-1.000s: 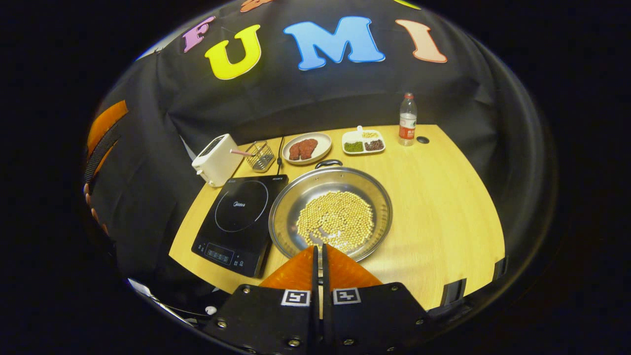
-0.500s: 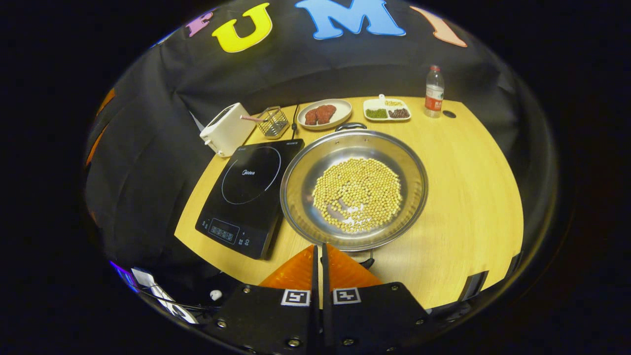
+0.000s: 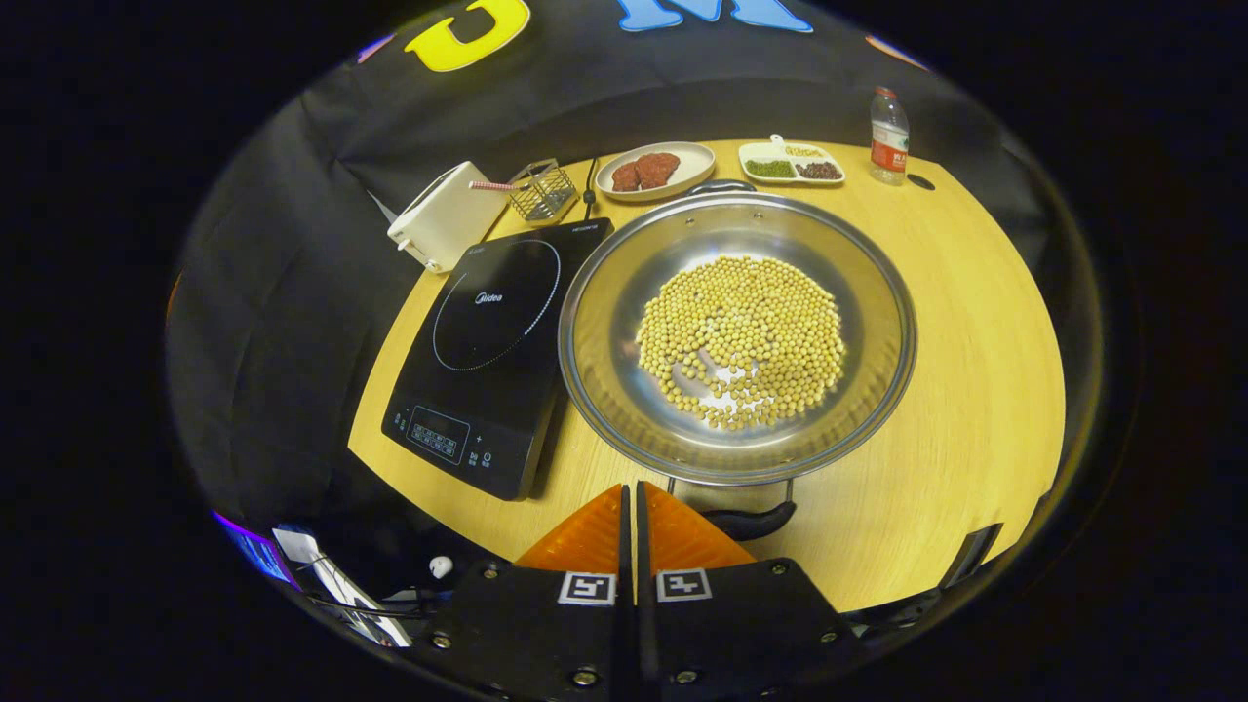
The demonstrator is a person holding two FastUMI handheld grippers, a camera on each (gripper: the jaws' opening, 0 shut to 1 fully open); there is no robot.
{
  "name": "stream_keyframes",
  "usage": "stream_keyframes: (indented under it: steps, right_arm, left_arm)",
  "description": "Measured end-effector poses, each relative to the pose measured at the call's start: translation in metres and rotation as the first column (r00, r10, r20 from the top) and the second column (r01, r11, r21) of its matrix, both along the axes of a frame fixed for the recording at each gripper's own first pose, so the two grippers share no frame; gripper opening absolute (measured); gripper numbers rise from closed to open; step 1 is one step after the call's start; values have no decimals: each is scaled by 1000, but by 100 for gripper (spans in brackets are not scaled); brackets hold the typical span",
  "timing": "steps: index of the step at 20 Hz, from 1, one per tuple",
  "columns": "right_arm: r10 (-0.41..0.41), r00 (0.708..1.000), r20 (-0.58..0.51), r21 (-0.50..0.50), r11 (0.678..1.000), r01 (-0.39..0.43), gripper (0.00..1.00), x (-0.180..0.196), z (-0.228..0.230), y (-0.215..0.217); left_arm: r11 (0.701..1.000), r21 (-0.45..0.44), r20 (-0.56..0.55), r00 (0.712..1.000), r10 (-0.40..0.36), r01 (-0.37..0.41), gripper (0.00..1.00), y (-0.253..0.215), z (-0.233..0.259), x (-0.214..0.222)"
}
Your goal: First push the handle of the pot to place it horizontally, then grasp the pot with both hands and set it on the induction cooktop.
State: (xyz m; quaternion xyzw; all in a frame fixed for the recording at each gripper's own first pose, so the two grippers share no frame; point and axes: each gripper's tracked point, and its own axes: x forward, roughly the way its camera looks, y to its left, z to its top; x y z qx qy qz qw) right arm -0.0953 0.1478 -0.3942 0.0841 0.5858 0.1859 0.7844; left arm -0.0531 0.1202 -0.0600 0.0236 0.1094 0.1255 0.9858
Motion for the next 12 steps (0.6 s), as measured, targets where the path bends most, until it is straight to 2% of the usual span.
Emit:
stream_keyframes:
  steps: [7,12]
  right_arm:
    - [-20,998,-57,12,1000,21,1,1,-18,3]
    - [-82,992,-99,47,995,87,1,3,-26,-2]
  left_arm:
    - [1000,7,-18,1000,21,-21,95,7,-5,-6]
    - [1000,8,-25,1000,15,-14,96,1,-6,-3]
